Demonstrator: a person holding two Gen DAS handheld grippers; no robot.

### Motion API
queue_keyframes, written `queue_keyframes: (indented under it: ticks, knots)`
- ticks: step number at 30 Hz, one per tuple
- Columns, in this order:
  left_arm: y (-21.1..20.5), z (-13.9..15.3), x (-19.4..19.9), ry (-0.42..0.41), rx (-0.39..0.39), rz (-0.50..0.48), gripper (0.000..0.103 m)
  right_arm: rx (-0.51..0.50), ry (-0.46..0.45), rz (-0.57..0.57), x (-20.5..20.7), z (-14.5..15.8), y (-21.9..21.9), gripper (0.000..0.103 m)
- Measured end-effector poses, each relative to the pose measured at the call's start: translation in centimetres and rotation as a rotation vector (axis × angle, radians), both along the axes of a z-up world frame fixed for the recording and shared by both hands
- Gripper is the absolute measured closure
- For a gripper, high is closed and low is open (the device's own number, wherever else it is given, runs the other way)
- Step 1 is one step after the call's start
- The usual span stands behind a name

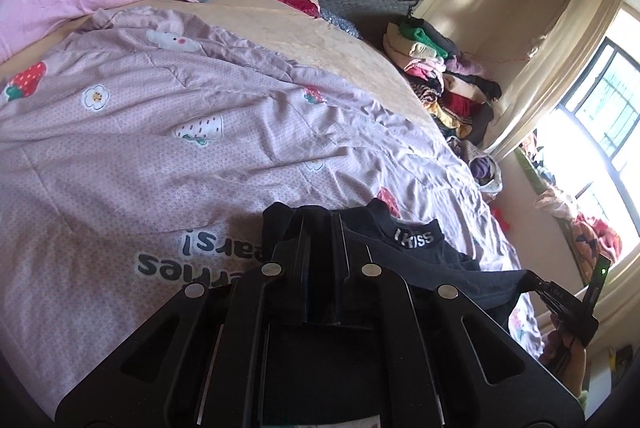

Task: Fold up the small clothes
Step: 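Lift the hem with both tools and carry it over toward the collar, then lower the hem onto the collar and open both tools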

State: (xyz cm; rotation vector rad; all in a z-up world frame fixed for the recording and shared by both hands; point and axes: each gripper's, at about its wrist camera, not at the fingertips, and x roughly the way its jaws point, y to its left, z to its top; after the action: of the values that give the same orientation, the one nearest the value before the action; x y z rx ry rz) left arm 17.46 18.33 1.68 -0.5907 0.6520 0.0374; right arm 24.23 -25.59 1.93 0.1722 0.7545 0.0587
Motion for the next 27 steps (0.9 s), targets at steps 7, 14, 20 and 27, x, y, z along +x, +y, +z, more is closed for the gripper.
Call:
queue_keyframes:
  ticks: [7,14,20,27]
  knots:
    - [0.5,-2.0,1.0,0.025,-0.007,0.012,0.098,-0.068,0.002,-0.003,0.5,-2.5,1.2,0.09]
    - [0.7,-1.5,-0.4,0.001,0.049,0.054,0.086,-0.041,-0.018,-0.026,-0.5,-1.7,-0.6,0.065]
    - [-1.6,-0.8,-2.1,-0.006,0.098,-0.018,0.078,0.017,-0.047,0.137,-3.2,1.1,1.1,0.062]
    - [-7.1,-2.2,-2.5,0.047,0.147,-0.207,0.101,0.02,0.008,0.359,-5.7,0.4,4.8,0.089]
